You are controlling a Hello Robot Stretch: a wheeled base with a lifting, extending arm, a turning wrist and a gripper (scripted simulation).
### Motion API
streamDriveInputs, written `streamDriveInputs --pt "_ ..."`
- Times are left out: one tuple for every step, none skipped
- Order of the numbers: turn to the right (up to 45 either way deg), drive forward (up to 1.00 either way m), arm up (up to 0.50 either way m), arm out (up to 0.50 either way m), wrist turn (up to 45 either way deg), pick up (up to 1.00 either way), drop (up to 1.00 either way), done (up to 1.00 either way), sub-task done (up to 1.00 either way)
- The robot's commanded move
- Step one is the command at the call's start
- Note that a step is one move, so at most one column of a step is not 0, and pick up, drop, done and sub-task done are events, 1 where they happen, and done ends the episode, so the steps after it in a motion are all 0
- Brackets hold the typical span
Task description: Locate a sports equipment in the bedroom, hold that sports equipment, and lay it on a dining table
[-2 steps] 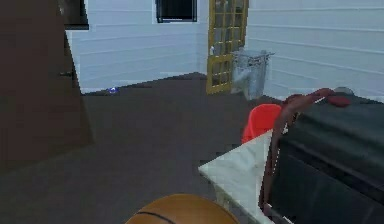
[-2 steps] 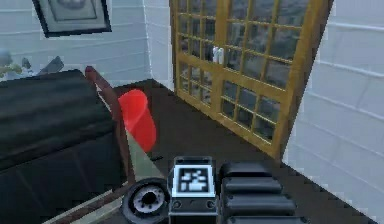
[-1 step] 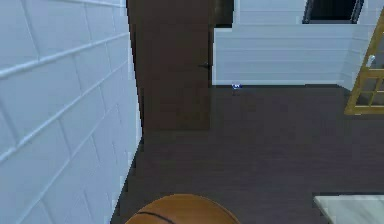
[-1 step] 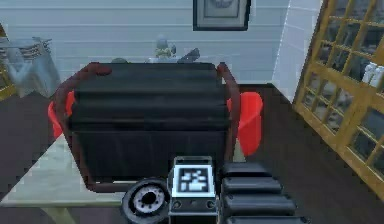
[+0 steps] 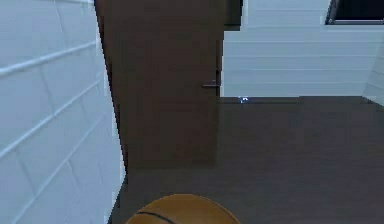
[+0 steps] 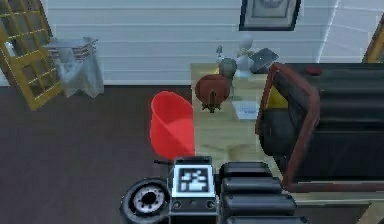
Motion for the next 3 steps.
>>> streamDriveInputs --pt "36.0 0.00 0.00 0.00 0.0 0.00 0.00 0.00 0.00" --pt "0.0 1.00 0.00 0.00 0.0 0.00 0.00 0.00 0.00" --pt "3.0 0.00 0.00 0.00 0.0 0.00 0.00 0.00 0.00"
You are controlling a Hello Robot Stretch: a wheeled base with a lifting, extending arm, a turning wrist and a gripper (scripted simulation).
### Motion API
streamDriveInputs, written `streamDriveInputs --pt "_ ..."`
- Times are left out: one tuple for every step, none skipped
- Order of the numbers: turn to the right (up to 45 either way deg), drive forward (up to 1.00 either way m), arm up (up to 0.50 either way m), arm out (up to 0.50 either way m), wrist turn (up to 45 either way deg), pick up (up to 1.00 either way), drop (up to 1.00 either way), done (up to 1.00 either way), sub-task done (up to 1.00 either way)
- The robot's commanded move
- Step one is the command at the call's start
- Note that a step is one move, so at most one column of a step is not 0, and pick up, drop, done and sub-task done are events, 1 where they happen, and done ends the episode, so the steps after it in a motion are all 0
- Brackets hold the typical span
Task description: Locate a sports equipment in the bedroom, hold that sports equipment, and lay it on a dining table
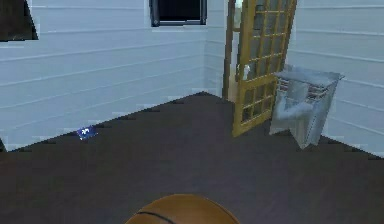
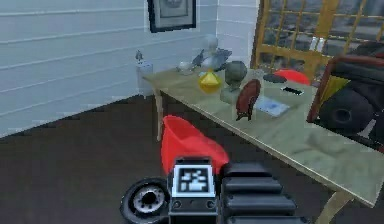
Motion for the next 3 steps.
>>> streamDriveInputs --pt "0.0 1.00 0.00 0.00 0.0 0.00 0.00 0.00 0.00" --pt "0.0 1.00 0.00 0.00 0.0 0.00 0.00 0.00 0.00" --pt "0.0 0.55 0.00 0.00 0.0 0.00 0.00 0.00 0.00"
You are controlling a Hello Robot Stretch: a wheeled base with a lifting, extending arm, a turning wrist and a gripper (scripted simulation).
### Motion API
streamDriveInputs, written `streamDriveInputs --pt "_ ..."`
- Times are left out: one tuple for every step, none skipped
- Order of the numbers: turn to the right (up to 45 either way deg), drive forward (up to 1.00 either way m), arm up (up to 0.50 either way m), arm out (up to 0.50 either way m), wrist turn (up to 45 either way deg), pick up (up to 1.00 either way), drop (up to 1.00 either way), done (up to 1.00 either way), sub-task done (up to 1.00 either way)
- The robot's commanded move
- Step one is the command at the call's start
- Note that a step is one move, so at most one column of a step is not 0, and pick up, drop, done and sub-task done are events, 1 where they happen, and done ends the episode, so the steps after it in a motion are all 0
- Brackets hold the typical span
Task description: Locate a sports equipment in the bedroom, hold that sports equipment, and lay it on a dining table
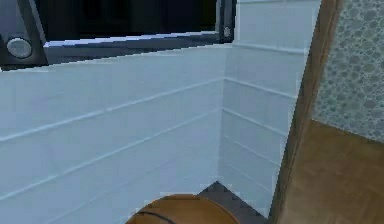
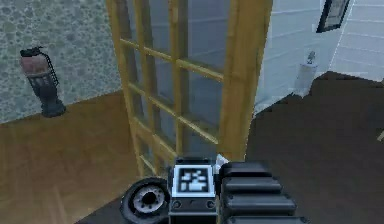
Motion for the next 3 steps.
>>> streamDriveInputs --pt "42.0 0.00 0.00 0.00 0.0 0.00 0.00 0.00 0.00" --pt "0.0 0.15 0.00 0.00 0.0 0.00 0.00 0.00 0.00" --pt "0.0 1.00 0.00 0.00 0.0 0.00 0.00 0.00 0.00"
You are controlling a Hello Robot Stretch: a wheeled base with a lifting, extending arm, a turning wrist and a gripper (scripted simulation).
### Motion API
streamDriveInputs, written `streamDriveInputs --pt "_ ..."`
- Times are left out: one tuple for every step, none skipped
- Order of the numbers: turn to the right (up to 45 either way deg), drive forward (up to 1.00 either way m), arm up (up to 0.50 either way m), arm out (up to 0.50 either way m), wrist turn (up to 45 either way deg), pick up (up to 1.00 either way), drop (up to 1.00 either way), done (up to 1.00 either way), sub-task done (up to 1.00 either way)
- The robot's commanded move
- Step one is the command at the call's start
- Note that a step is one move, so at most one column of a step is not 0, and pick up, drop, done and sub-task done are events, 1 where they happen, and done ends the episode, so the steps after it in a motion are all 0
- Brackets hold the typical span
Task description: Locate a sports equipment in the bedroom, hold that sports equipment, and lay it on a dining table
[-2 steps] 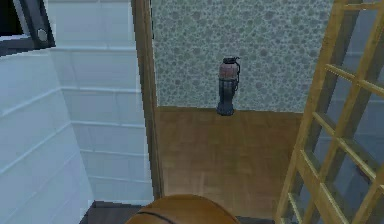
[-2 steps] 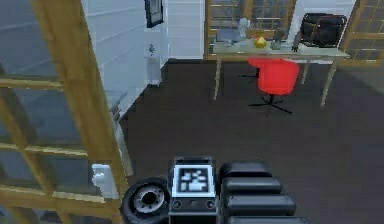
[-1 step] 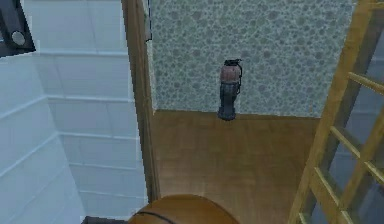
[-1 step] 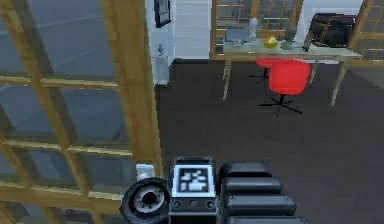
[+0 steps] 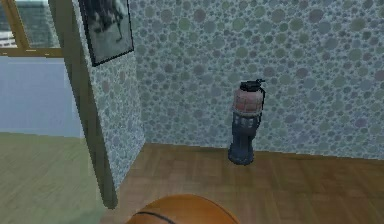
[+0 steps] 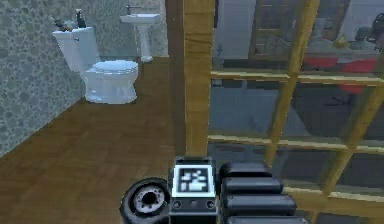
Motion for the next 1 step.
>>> streamDriveInputs --pt "6.0 0.00 0.00 0.00 0.0 0.00 0.00 0.00 0.00"
